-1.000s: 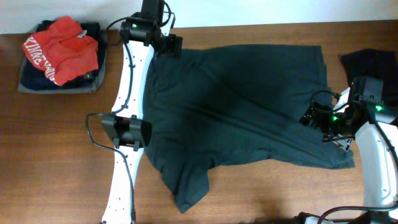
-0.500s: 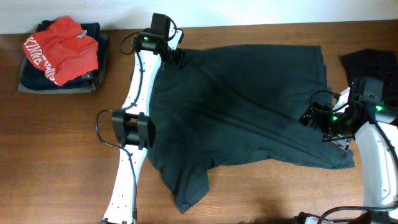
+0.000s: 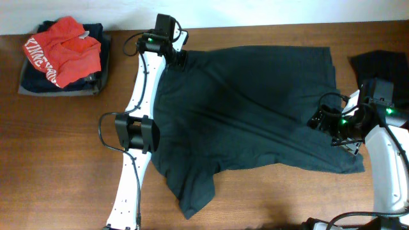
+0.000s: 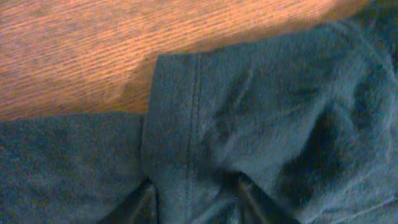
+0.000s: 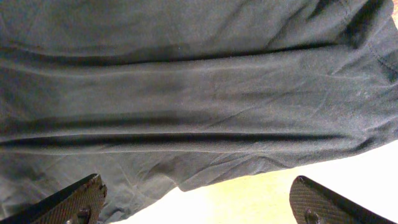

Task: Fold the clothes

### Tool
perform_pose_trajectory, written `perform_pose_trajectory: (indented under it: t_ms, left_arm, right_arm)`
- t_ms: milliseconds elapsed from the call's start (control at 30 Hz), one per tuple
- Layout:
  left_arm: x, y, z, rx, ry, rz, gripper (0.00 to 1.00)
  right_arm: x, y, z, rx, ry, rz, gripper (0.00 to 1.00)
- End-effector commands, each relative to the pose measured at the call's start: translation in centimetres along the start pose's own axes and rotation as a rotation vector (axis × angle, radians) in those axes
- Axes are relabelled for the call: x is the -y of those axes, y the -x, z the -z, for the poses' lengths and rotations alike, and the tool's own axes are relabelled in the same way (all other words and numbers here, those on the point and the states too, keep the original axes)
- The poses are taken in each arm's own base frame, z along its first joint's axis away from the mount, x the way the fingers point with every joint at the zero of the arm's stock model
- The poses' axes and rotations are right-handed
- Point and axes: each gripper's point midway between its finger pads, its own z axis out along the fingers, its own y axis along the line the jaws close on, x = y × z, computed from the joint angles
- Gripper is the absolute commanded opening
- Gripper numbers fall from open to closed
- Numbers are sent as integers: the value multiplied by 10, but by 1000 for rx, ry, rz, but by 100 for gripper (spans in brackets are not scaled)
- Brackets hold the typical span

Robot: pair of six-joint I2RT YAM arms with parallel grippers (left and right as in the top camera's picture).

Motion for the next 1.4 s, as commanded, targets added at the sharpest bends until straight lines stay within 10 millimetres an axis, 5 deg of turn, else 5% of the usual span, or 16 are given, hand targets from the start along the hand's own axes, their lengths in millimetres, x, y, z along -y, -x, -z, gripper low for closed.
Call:
perform_pose_trajectory:
  t_ms: [0,200,400,767,1000,1033,1100,1133,1200,1300,1367]
  left_arm:
    - [-4,-6,-1,-22,3,2,23]
    - [2,4,36,-6,4,11,1]
    - [9,5,78,-21,2,47,1]
    - [18,-30,85,-165,-18,69,1]
    - [48,-53,93,-268,-180,134,1]
    - [53,-52,94,-267,-205,148,4]
    - [66,-50,96,-263,-272,152,37]
    - [69,-50,97,-262,-284,152,46]
    - [70,-50,96,-263,-275,143,53]
    - [70,-50,96,-265,-266,138,87]
    - [70,-50,96,-265,-267,138,93]
  right_arm:
    - [-5,0,0,-5,14,5,99]
    - [-6,3,0,7,18,8,99]
    - [-10,15,0,57,33,16,100]
    - [-28,70,7,275,107,22,94]
    - [-34,99,-7,335,134,0,93]
    - [-33,101,-12,331,132,-1,93]
    - [-33,104,-20,324,131,-2,93]
    - [-32,107,-25,324,130,-2,93]
    - [-34,113,-28,341,137,2,92]
    - [-47,133,-25,404,195,28,82]
    - [-59,143,-19,424,246,48,80]
